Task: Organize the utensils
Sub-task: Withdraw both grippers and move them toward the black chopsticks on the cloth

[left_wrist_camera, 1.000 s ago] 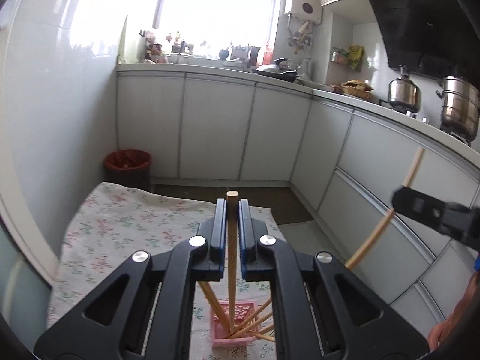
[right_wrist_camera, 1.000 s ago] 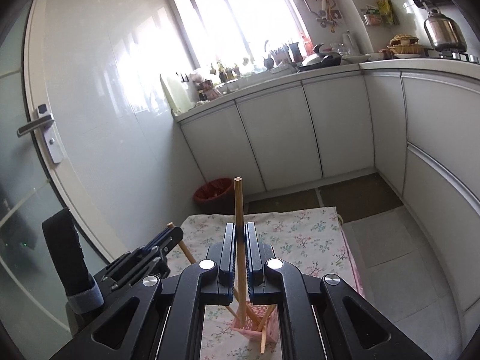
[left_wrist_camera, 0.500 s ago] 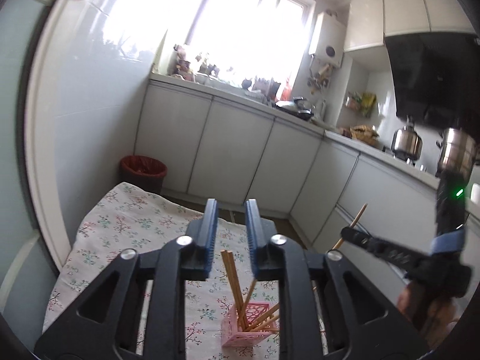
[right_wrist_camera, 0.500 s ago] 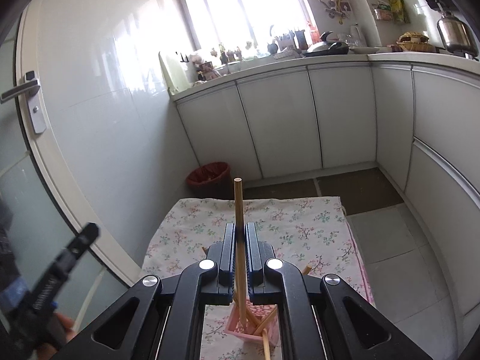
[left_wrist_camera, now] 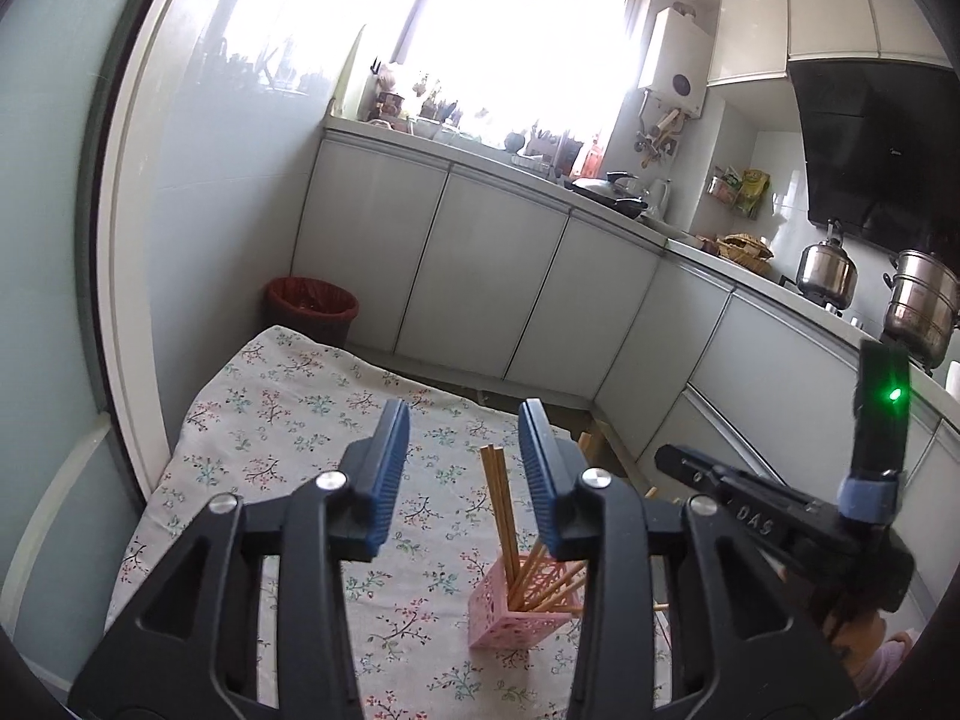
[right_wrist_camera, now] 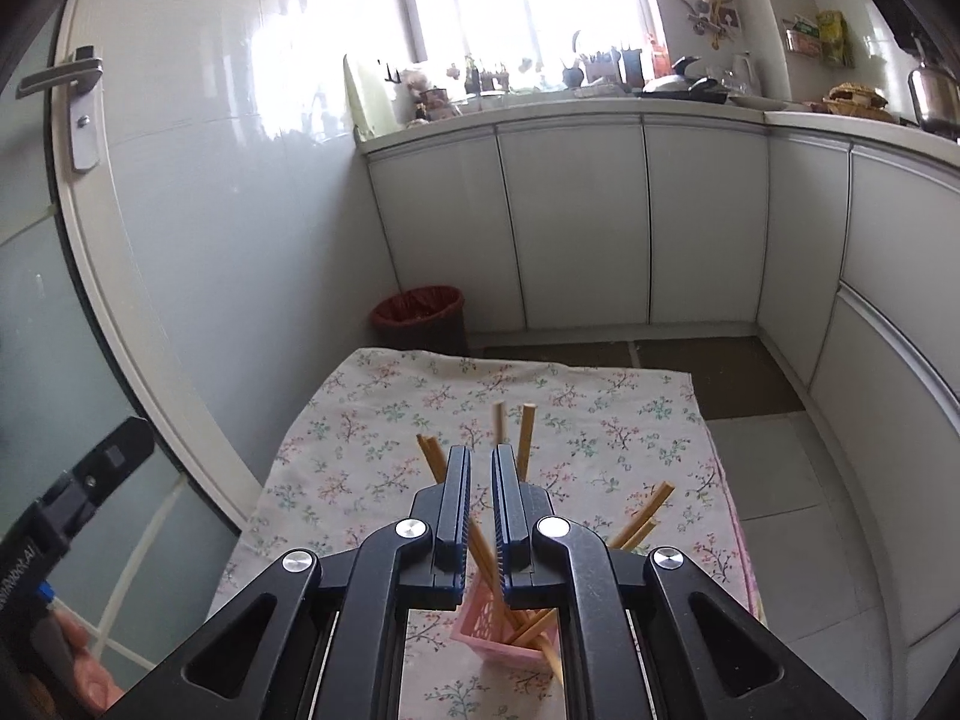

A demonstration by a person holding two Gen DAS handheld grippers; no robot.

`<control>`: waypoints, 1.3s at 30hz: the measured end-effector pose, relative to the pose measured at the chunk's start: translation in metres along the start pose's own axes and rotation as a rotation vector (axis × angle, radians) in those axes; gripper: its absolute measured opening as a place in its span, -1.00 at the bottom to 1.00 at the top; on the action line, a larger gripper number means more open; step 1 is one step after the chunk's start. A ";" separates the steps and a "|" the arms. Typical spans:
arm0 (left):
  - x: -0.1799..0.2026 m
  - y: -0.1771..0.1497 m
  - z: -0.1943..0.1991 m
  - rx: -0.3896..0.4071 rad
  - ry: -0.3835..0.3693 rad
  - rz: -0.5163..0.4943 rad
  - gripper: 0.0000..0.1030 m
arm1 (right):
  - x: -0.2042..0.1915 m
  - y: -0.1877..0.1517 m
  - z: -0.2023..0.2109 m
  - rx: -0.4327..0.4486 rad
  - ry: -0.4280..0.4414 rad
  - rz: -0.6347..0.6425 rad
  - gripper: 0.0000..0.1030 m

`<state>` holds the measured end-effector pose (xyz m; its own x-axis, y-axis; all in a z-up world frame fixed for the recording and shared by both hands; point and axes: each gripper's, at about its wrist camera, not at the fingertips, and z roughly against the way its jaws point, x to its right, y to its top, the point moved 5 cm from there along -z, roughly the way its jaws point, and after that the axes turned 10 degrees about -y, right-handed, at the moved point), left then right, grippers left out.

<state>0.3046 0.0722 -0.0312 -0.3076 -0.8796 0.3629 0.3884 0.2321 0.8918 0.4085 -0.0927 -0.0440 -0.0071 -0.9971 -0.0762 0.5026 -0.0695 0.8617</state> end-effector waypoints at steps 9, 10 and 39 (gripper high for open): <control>0.017 -0.006 0.022 -0.025 0.005 -0.027 0.34 | 0.008 -0.009 0.055 0.025 -0.005 -0.037 -0.09; 0.019 -0.008 0.024 -0.031 0.010 -0.033 0.40 | 0.011 -0.012 0.063 0.036 -0.006 -0.050 0.06; 0.088 -0.196 -0.003 -0.810 -0.089 -0.253 0.95 | 0.152 -0.249 0.147 -0.237 -0.173 -0.355 0.84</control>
<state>0.2039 -0.0521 -0.1748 -0.5231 -0.8210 0.2289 0.7897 -0.3658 0.4926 0.1553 -0.2316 -0.1960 -0.3488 -0.9049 -0.2439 0.6265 -0.4187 0.6574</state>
